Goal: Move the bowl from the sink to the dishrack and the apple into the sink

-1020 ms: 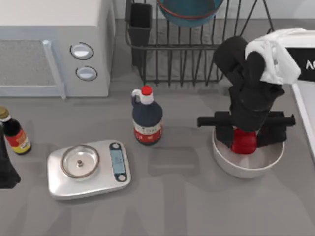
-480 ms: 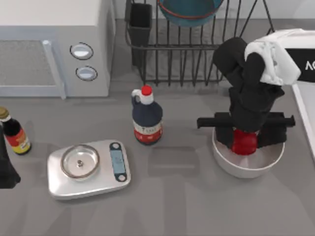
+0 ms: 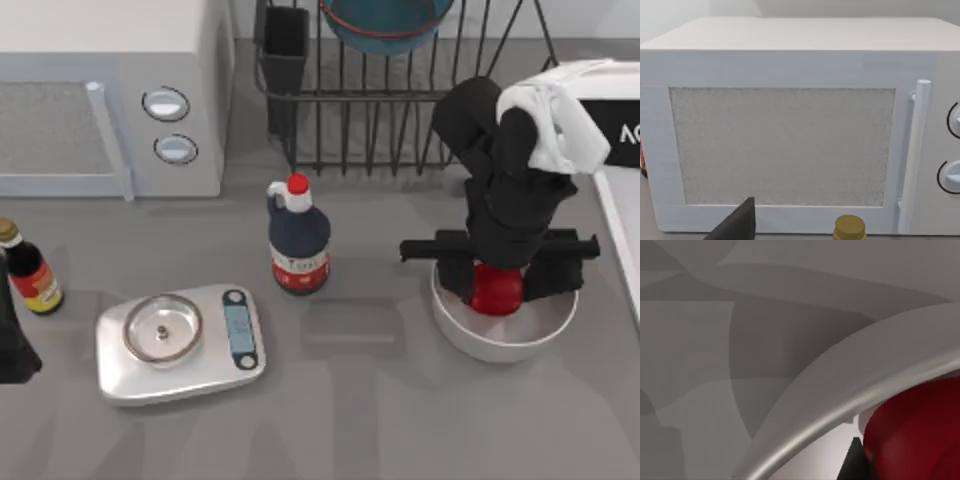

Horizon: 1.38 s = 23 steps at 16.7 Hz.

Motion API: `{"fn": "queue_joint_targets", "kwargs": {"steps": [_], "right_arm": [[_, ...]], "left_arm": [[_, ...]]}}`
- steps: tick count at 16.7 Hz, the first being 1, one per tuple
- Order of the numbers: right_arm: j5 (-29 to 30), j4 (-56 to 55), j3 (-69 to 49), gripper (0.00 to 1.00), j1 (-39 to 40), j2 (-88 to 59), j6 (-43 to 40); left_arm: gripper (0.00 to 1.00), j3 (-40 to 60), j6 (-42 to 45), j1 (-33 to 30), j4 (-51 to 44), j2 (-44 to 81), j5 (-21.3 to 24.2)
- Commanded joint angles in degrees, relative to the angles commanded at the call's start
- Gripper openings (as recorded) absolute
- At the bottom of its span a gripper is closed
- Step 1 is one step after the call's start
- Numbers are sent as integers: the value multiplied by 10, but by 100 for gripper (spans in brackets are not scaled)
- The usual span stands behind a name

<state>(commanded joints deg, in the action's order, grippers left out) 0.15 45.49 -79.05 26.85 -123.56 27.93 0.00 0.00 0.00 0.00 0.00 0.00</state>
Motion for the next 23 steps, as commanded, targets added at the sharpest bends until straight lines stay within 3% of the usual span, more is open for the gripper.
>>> {"fn": "queue_joint_targets", "kwargs": {"steps": [5,6,17,23], "right_arm": [[0,0,0,0,0,0,0],[7,37,4,0,7,66,5],[6,241,-148,0,5,117,3],[6,246,-152,0,6,118,3]], "left_arm": [[100,0,0,0,0,0,0],[100,0,0,0,0,0,0],[100,0,0,0,0,0,0],[100,0,0,0,0,0,0]]}}
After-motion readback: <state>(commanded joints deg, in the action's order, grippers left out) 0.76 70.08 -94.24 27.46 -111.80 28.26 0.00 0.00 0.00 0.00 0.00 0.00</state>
